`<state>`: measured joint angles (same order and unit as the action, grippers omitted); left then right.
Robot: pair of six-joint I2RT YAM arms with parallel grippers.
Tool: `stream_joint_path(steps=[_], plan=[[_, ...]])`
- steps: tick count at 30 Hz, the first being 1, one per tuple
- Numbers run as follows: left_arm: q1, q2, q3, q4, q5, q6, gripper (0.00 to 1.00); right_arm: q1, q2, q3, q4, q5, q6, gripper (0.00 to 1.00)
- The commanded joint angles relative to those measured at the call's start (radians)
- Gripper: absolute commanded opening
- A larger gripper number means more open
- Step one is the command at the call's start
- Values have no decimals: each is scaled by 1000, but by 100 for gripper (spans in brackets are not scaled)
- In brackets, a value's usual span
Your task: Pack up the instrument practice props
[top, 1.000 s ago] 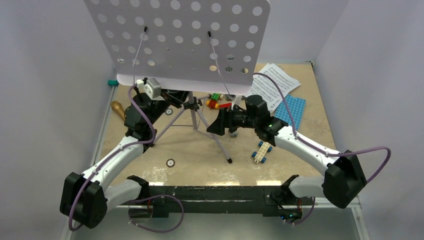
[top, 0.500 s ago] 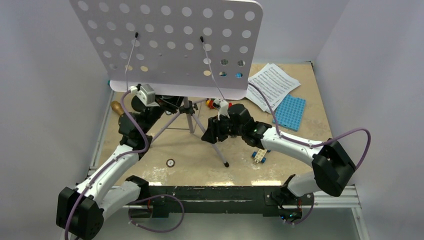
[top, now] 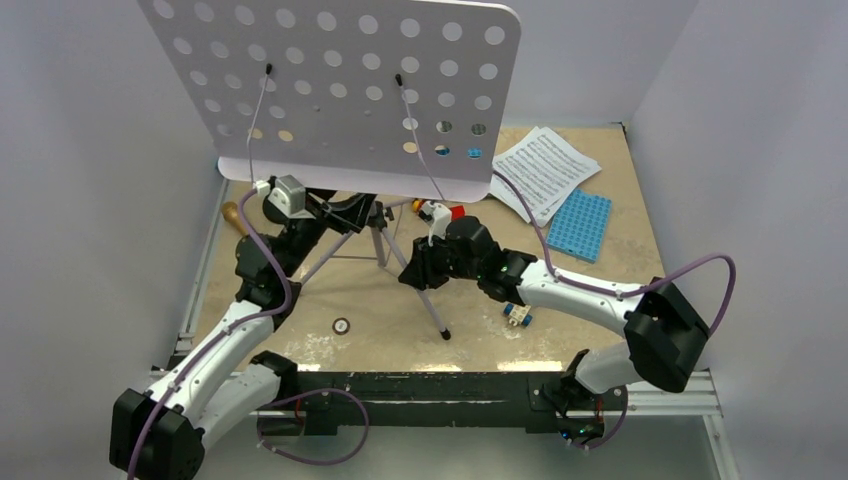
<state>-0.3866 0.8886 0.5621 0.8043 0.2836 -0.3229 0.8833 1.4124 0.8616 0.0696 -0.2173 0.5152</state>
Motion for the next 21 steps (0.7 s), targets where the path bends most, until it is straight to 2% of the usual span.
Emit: stream_joint_path(steps=[1, 2, 5, 11, 17, 21], plan=[[2, -30, -25, -21, -32, -19, 75, -10, -33, -1, 21, 148, 103, 0], [-2, -34, -28, -24, -39, -18, 83, -10, -36, -6, 22, 162, 113, 0], [-44, -39, -28, -44, -104, 33, 86, -7, -48, -25, 26, 210, 161, 0], [-219, -23, -13, -43, -344, 211, 87, 7, -59, -45, 15, 312, 246, 0], [-317, 33, -25, 86, -550, 315, 84, 19, -47, -32, -10, 344, 312, 0], [-377, 124, 10, 171, -659, 447, 83, 28, -31, -15, -25, 335, 349, 0]])
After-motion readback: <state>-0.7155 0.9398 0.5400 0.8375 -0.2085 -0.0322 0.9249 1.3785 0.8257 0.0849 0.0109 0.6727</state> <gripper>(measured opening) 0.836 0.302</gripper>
